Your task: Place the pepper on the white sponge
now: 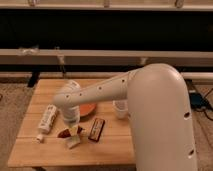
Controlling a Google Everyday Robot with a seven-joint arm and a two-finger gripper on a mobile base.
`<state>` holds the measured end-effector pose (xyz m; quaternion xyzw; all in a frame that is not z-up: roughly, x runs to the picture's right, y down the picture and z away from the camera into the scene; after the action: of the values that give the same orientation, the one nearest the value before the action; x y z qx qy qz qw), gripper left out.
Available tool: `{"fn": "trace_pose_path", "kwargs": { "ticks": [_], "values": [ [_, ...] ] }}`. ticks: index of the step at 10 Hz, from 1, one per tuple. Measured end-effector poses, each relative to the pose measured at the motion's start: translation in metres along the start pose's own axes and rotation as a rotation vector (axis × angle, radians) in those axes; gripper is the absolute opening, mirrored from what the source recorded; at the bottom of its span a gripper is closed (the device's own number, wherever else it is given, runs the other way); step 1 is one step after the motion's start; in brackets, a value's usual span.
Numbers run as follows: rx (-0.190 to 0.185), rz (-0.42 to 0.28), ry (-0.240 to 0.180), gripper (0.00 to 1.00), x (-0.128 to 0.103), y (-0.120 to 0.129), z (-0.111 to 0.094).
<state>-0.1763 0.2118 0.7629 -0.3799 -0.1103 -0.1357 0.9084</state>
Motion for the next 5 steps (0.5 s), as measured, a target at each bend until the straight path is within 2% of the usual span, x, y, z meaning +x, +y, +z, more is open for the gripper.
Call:
{"fn": "trace_pose_path", "kwargs": {
  "ticks": [2, 5],
  "values": [
    [-0.008, 0.002, -0.003, 0.03, 0.0005, -0.0034, 0.0087],
    [-0.004, -0.009, -0.009, 0.31, -0.0051, -0.0063, 0.0105]
  ]
}}
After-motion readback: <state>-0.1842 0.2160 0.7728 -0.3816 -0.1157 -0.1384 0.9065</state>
